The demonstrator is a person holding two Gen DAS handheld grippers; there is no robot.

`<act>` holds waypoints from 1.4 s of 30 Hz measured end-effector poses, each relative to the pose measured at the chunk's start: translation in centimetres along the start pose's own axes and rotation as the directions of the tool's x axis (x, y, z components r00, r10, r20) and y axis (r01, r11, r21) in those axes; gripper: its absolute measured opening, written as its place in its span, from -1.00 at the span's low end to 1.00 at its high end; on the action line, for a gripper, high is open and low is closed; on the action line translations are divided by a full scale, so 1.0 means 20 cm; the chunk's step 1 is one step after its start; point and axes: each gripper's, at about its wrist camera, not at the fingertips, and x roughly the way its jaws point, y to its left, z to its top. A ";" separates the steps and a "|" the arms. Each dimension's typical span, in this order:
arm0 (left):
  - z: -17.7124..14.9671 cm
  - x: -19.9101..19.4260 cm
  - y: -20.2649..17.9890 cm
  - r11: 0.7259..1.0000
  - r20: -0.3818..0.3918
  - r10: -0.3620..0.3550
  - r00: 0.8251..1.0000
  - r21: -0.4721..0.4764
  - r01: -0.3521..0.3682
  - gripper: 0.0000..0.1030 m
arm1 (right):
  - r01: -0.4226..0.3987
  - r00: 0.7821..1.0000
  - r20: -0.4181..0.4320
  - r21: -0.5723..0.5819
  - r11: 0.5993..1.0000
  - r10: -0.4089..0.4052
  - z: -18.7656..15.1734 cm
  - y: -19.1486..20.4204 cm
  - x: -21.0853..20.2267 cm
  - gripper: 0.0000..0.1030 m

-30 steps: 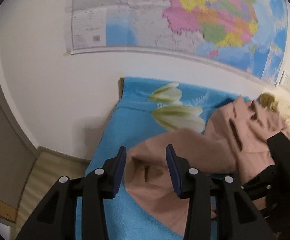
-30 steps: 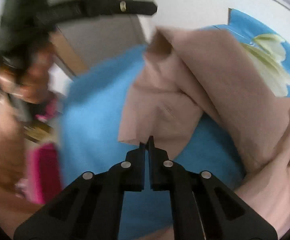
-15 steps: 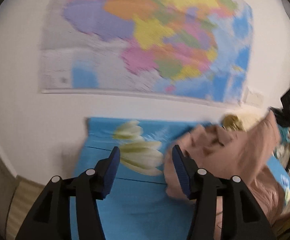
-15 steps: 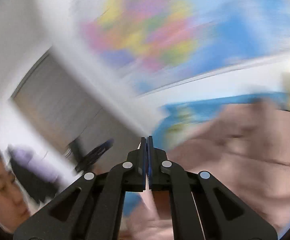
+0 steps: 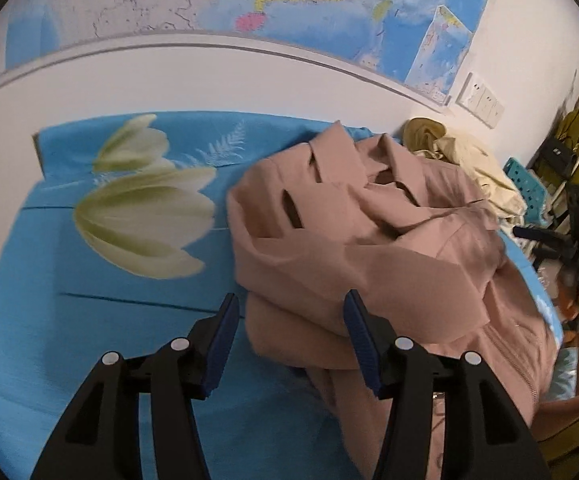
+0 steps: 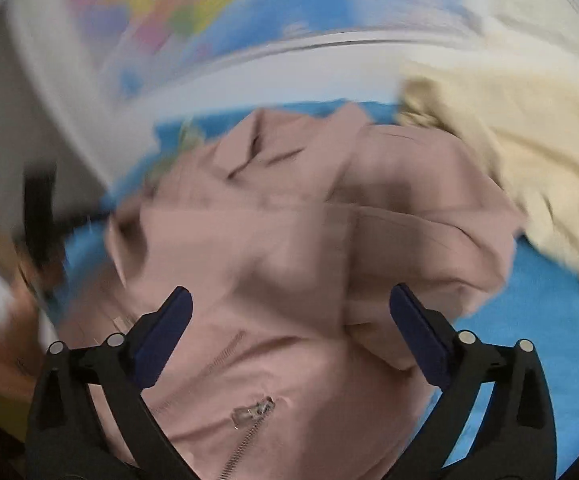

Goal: Fold large clothes

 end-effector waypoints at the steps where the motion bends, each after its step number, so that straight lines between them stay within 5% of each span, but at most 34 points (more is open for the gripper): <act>1: 0.00 0.00 -0.01 1.000 0.000 -0.004 1.000 0.002 0.004 0.01 | 0.034 0.999 -0.026 -0.090 0.995 -0.037 -0.01 0.08 0.05 0.89; 6: -0.01 0.01 -0.08 1.000 -0.024 -0.023 0.999 0.018 0.023 0.00 | 0.182 0.973 -0.075 -0.339 0.923 -0.219 -0.10 0.22 0.27 0.82; 7: -0.01 0.01 -0.09 0.999 -0.026 -0.025 0.999 0.022 0.026 0.00 | 0.190 0.963 -0.114 -0.357 0.915 -0.245 -0.11 0.22 0.33 0.55; 8: -0.01 0.02 -0.10 0.999 -0.027 -0.024 0.999 0.024 0.024 0.00 | 0.193 0.957 -0.135 -0.359 0.913 -0.256 -0.12 0.21 0.36 -0.07; 10: 0.01 0.03 -0.11 0.999 -0.029 -0.034 0.999 0.008 0.034 -0.14 | 0.115 0.967 -0.187 -0.297 0.948 -0.176 -0.09 0.16 0.35 -0.71; 12: 0.03 0.03 -0.10 0.999 -0.021 -0.045 0.999 -0.027 0.044 -0.45 | 0.023 0.986 -0.158 -0.222 0.975 -0.060 -0.05 0.13 0.22 -0.78; 16: 0.12 -0.02 -0.07 0.995 0.043 -0.057 0.997 -0.083 0.061 -0.51 | -0.178 0.984 0.004 -0.112 0.978 0.180 0.06 0.04 -0.26 -0.90; 19: 0.21 -0.06 -0.06 0.992 0.115 -0.057 0.992 -0.109 0.070 -0.51 | -0.231 0.966 0.123 0.018 0.973 0.227 0.14 -0.16 -0.50 -0.90; 21: 0.25 -0.06 -0.07 0.992 0.153 -0.041 0.987 -0.114 0.059 -0.37 | -0.159 0.984 0.104 0.135 0.978 0.146 0.17 -0.31 -0.48 -0.83; 24: 0.27 0.00 -0.08 0.992 0.133 -0.024 0.991 -0.120 0.040 -0.30 | -0.114 0.991 -0.027 0.345 0.932 0.132 0.12 -0.56 -0.26 -0.31; 25: 0.26 0.02 -0.08 0.992 0.116 -0.026 0.993 -0.119 0.040 -0.29 | -0.054 0.993 -0.081 0.375 0.925 0.091 0.08 -0.61 -0.17 -0.02; 27: 0.22 0.08 -0.11 0.996 0.070 -0.012 0.997 -0.092 0.019 -0.21 | -0.006 0.991 -0.119 0.376 0.927 0.055 0.01 -0.64 -0.10 0.19; 32: 0.12 0.10 -0.22 0.999 0.036 -0.005 0.999 0.040 0.004 -0.11 | -0.051 0.999 0.008 0.279 0.959 0.050 -0.07 -0.57 -0.19 0.79; 38: 0.02 0.09 -0.36 0.984 0.006 -0.018 1.000 0.176 0.017 -0.08 | 0.074 0.997 0.003 0.005 0.997 -0.074 -0.17 -0.34 -0.28 0.82; 42: -0.03 0.16 -0.43 0.973 -0.034 -0.013 0.999 0.232 0.020 -0.07 | 0.241 0.967 -0.011 -0.289 0.927 -0.255 -0.30 -0.11 -0.19 0.79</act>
